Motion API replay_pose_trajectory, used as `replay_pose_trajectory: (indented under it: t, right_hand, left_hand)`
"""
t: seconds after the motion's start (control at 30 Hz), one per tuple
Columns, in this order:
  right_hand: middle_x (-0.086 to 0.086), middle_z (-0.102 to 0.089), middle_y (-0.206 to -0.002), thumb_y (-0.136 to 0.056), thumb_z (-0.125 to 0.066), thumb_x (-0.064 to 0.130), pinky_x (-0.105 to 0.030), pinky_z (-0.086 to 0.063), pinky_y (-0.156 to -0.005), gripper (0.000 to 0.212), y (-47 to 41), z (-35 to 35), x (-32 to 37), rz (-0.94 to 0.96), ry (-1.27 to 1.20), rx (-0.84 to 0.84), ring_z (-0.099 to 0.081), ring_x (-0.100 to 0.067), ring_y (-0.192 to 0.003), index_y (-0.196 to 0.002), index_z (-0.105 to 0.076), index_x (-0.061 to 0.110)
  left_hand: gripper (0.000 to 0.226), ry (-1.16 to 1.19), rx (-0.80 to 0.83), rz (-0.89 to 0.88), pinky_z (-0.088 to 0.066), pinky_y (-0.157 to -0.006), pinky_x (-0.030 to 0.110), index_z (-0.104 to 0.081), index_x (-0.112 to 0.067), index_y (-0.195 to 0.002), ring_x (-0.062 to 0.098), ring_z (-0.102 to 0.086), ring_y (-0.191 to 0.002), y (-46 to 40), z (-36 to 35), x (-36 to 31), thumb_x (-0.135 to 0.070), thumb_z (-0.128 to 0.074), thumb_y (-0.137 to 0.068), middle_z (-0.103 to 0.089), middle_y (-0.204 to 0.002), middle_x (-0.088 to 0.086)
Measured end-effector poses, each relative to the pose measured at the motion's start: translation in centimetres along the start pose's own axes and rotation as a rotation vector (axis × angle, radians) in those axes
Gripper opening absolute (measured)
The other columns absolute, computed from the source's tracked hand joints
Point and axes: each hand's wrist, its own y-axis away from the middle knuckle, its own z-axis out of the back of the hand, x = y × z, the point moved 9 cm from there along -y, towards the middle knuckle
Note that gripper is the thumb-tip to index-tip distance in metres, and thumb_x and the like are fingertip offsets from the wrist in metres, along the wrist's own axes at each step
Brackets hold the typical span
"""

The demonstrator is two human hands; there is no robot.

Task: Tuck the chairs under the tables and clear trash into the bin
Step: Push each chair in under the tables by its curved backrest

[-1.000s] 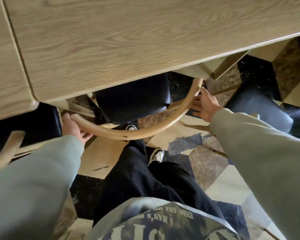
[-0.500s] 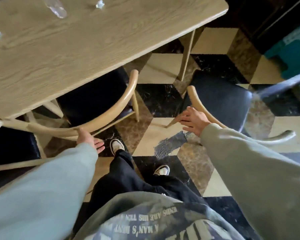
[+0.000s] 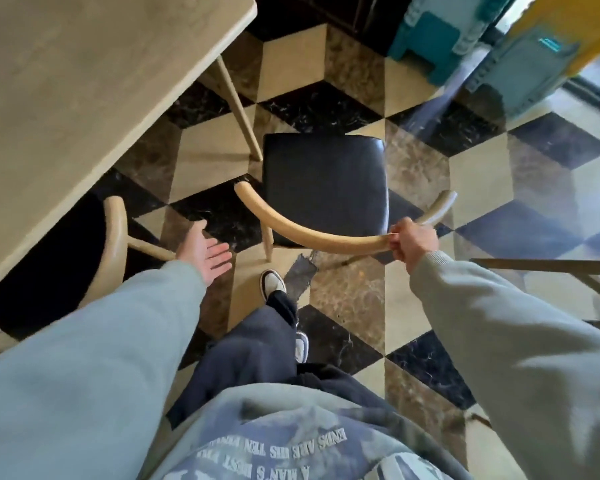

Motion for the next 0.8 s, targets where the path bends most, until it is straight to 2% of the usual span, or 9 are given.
replay_pose_trajectory:
  t: [0.1, 0.17, 0.23, 0.37, 0.47, 0.57, 0.63, 0.7, 0.8]
  right_hand:
    - [-0.017, -0.074, -0.094, -0.101, -0.048, 0.028, -0.037, -0.059, -0.065, 0.033, -4.0, 3.7, 1.1, -0.020, 0.074, -0.091, -0.071, -0.029, -0.072, -0.101, -0.073, 0.005]
    - [-0.014, -0.073, -0.104, -0.101, -0.052, 0.028, -0.039, -0.058, -0.069, 0.041, -5.9, 5.2, 1.4, -0.060, 0.112, -0.110, -0.069, -0.027, -0.081, -0.127, -0.067, 0.000]
    - [-0.013, -0.073, -0.110, -0.099, -0.054, 0.037, -0.037, -0.060, -0.070, 0.050, -7.6, 6.2, 2.2, -0.104, 0.085, -0.145, -0.070, -0.025, -0.084, -0.135, -0.062, 0.002]
    - [-0.017, -0.068, -0.129, -0.088, -0.049, 0.058, -0.052, -0.058, -0.101, 0.075, -10.1, 6.9, 4.1, -0.108, 0.124, -0.245, -0.070, -0.038, -0.110, -0.143, -0.054, 0.008]
    - [-0.020, -0.062, -0.141, -0.084, -0.042, 0.059, -0.054, -0.050, -0.110, 0.084, -11.3, 7.0, 3.8, -0.131, 0.215, -0.244, -0.062, -0.043, -0.126, -0.147, -0.050, 0.005]
    - [-0.017, -0.066, -0.126, -0.095, -0.044, 0.048, -0.052, -0.054, -0.106, 0.063, -11.6, 6.3, 4.1, -0.141, 0.172, -0.212, -0.065, -0.039, -0.115, -0.138, -0.056, 0.004]
    - [-0.011, -0.069, -0.109, -0.098, -0.051, 0.036, -0.045, -0.059, -0.097, 0.036, -12.4, 5.8, 4.2, -0.152, 0.078, -0.206, -0.070, -0.030, -0.098, -0.118, -0.065, 0.011]
    - [-0.008, -0.072, -0.093, -0.097, -0.056, 0.030, -0.036, -0.063, -0.078, 0.016, -12.9, 5.4, 3.7, -0.198, -0.072, -0.207, -0.074, -0.023, -0.078, -0.096, -0.066, 0.017]
    - [-0.004, -0.067, -0.064, -0.092, -0.061, 0.028, -0.027, -0.055, -0.057, 0.015, -13.8, 4.8, 3.1, -0.297, -0.259, -0.204, -0.063, -0.019, -0.050, -0.086, -0.062, 0.014]
  left_hand:
    - [0.074, -0.023, 0.032, -0.013, -0.044, -0.103, 0.048, -0.043, -0.008, -0.152, 0.032, -0.056, -0.124, -2.6, -4.3, -2.3, -0.060, -0.049, -0.101, -0.058, -0.137, 0.014]
    - [0.067, -0.025, 0.007, -0.021, -0.046, -0.099, 0.048, -0.050, -0.010, -0.144, 0.030, -0.058, -0.120, -3.9, -6.3, -3.5, -0.060, -0.054, -0.098, -0.062, -0.131, 0.012]
    - [0.056, -0.024, -0.024, -0.027, -0.048, -0.095, 0.048, -0.055, -0.017, -0.134, 0.029, -0.060, -0.116, -4.9, -8.2, -4.8, -0.057, -0.060, -0.095, -0.064, -0.126, 0.010]
    - [0.053, 0.038, -0.085, -0.010, -0.059, -0.093, 0.047, -0.053, -0.021, -0.135, 0.028, -0.067, -0.108, -6.4, -10.1, -6.5, -0.043, -0.074, -0.091, -0.065, -0.123, 0.013]
    - [0.049, 0.046, -0.096, 0.045, -0.066, -0.069, 0.045, -0.050, -0.019, -0.135, 0.031, -0.069, -0.106, -6.9, -10.4, -6.4, -0.032, -0.073, -0.093, -0.063, -0.119, 0.016]
    - [0.035, 0.004, -0.070, 0.072, -0.061, -0.049, 0.039, -0.057, -0.012, -0.125, 0.029, -0.068, -0.096, -7.6, -10.9, -6.4, -0.030, -0.066, -0.096, -0.063, -0.107, 0.012]
    - [0.028, -0.039, -0.109, 0.081, -0.062, -0.057, 0.038, -0.060, -0.011, -0.116, 0.027, -0.066, -0.089, -8.2, -11.4, -6.3, -0.030, -0.064, -0.095, -0.063, -0.099, 0.010]
    - [0.022, -0.102, -0.191, 0.073, -0.061, -0.069, 0.038, -0.061, -0.013, -0.106, 0.025, -0.062, -0.082, -8.9, -11.0, -6.5, -0.030, -0.064, -0.091, -0.062, -0.093, 0.008]
    - [0.017, -0.091, -0.236, 0.082, -0.061, -0.084, 0.042, -0.058, -0.014, -0.099, 0.025, -0.057, -0.083, -9.4, -10.9, -6.4, -0.027, -0.063, -0.088, -0.056, -0.092, 0.008]
